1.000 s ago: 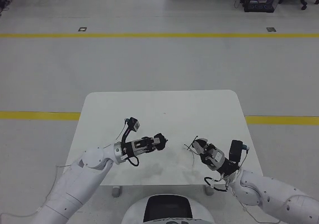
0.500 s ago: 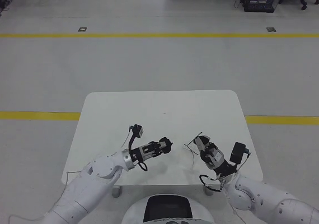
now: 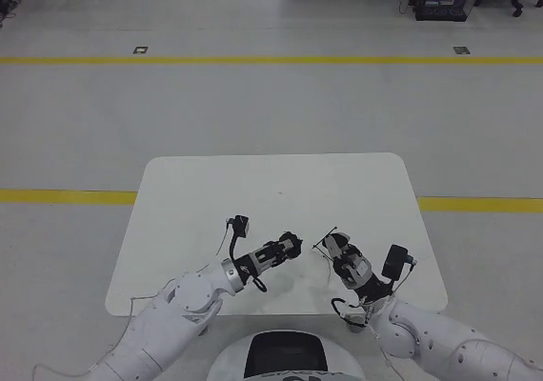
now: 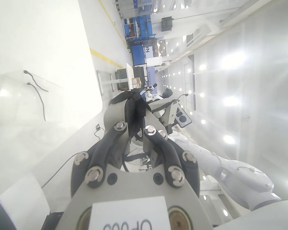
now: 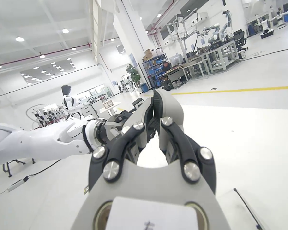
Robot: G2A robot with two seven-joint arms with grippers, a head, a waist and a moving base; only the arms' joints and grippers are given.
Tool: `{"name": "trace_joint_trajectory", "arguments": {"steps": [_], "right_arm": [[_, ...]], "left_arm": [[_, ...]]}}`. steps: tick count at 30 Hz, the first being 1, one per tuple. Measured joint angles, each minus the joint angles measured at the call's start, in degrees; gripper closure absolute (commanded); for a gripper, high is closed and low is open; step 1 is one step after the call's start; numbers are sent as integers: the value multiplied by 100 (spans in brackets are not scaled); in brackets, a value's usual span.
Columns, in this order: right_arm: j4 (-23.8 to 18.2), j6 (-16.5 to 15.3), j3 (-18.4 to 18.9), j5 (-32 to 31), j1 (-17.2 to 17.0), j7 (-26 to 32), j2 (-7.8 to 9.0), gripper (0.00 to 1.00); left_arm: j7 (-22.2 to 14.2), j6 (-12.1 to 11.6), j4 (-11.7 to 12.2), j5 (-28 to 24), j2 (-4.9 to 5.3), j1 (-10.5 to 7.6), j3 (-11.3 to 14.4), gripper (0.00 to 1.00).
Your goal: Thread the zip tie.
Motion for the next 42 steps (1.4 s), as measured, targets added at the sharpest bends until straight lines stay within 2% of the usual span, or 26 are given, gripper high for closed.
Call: {"name": "trace_joint_trajectory", "arguments": {"steps": [6, 16, 28, 37, 42], "right_arm": [[-2, 23, 29, 17, -13, 66, -13, 100], [211, -79, 397, -15, -219, 176, -271, 100], [431, -308, 766, -181, -430, 227, -522, 100], [445, -305, 931, -316, -546, 282, -621, 100], [448, -305, 939, -321, -549, 282, -623, 100]], "left_arm": [[44, 6, -5, -58, -12, 27, 36, 100], [281, 0, -18, -34, -66, 162, 49, 100], [312, 0, -22, 38, -131, 247, 4, 100], [293, 0, 3, 34, -178, 285, -25, 100], [293, 0, 6, 30, -182, 287, -27, 100]]}}
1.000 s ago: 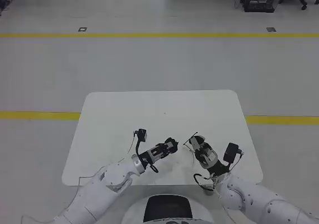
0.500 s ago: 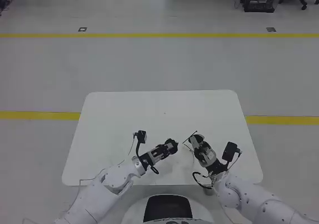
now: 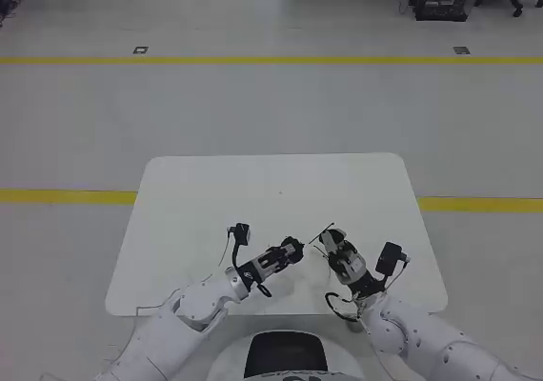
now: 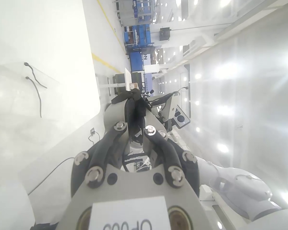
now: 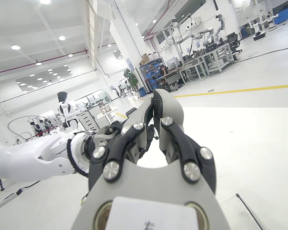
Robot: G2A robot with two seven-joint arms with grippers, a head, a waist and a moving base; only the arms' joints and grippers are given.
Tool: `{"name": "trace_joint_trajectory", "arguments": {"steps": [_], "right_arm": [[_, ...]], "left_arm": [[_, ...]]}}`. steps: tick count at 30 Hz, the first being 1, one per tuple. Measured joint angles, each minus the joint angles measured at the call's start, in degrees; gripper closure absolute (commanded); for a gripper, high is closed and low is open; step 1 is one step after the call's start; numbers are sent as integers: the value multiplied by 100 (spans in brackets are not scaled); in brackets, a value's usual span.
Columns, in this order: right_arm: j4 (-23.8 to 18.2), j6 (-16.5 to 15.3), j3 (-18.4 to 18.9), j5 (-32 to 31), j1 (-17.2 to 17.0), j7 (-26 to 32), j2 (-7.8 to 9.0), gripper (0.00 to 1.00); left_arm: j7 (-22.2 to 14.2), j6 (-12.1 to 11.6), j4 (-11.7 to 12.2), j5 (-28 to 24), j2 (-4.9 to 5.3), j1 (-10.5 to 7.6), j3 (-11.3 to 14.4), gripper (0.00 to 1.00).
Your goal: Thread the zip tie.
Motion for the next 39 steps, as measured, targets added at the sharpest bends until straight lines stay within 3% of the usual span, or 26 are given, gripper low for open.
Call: {"name": "trace_joint_trajectory", "arguments": {"steps": [19, 39], "right_arm": [[-85, 0, 455, -213, -288, 369, -155, 100], [-22, 0, 683, -315, -428, 542, -316, 100]], "left_arm": [[0, 0, 0, 1, 0, 0, 0, 100], [0, 0, 0, 0, 0, 0, 0, 100]]}}
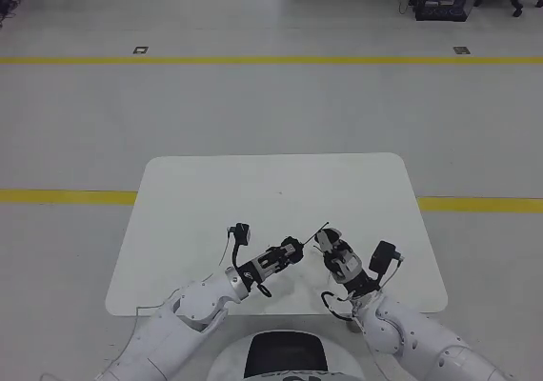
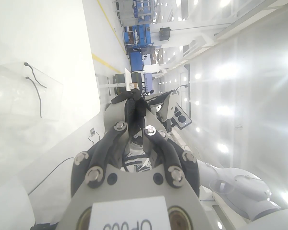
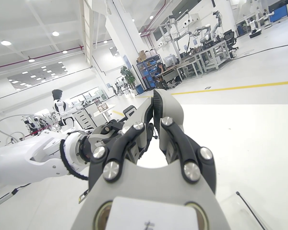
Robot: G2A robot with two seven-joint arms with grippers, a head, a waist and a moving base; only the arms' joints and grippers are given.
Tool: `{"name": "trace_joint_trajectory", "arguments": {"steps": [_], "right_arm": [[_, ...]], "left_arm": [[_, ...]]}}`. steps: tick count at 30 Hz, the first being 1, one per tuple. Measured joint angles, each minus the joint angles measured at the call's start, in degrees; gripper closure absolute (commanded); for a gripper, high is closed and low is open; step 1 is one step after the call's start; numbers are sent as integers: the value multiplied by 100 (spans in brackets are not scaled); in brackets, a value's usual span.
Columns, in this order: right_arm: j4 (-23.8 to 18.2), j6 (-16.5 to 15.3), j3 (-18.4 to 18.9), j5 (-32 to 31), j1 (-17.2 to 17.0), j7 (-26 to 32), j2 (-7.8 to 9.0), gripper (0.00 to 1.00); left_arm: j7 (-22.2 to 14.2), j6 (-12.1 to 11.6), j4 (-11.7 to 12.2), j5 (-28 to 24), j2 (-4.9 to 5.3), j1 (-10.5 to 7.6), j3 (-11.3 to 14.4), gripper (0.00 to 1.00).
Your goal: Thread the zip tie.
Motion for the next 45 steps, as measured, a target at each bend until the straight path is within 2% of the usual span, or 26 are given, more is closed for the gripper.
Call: {"name": "trace_joint_trajectory", "arguments": {"steps": [28, 45], "right_arm": [[33, 0, 109, -72, -72, 114, -80, 100], [-65, 0, 261, -210, -204, 56, -72, 100]], "left_arm": [[0, 0, 0, 0, 0, 0, 0, 100], [0, 0, 0, 0, 0, 0, 0, 100]]}}
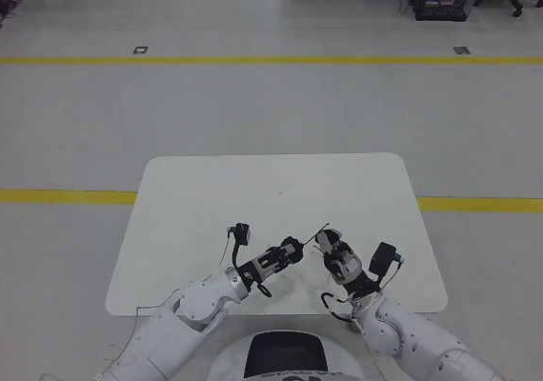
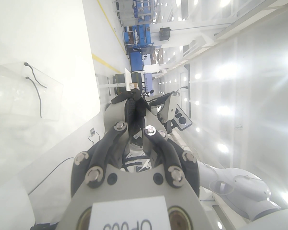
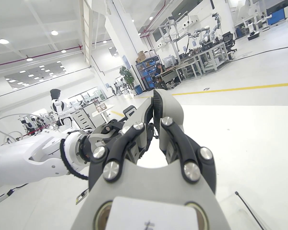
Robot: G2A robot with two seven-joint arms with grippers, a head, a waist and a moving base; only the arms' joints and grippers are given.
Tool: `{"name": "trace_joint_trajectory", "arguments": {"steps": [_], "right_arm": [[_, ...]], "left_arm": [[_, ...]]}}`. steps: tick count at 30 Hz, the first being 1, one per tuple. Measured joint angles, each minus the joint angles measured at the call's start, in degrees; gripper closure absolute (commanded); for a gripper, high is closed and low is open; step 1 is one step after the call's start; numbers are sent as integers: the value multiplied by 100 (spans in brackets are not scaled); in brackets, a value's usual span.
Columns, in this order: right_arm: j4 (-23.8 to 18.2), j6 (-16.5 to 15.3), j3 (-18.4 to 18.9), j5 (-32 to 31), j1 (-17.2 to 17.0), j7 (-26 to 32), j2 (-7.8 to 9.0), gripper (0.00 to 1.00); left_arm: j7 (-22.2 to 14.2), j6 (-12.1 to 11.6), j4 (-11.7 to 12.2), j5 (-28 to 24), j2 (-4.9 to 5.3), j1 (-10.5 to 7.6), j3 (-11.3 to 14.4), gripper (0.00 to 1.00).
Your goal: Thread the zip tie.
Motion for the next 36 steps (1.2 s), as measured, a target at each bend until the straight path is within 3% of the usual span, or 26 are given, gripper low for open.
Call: {"name": "trace_joint_trajectory", "arguments": {"steps": [36], "right_arm": [[-3, 0, 60, -18, -45, 42, -32, 100]], "left_arm": [[0, 0, 0, 0, 0, 0, 0, 100]]}}
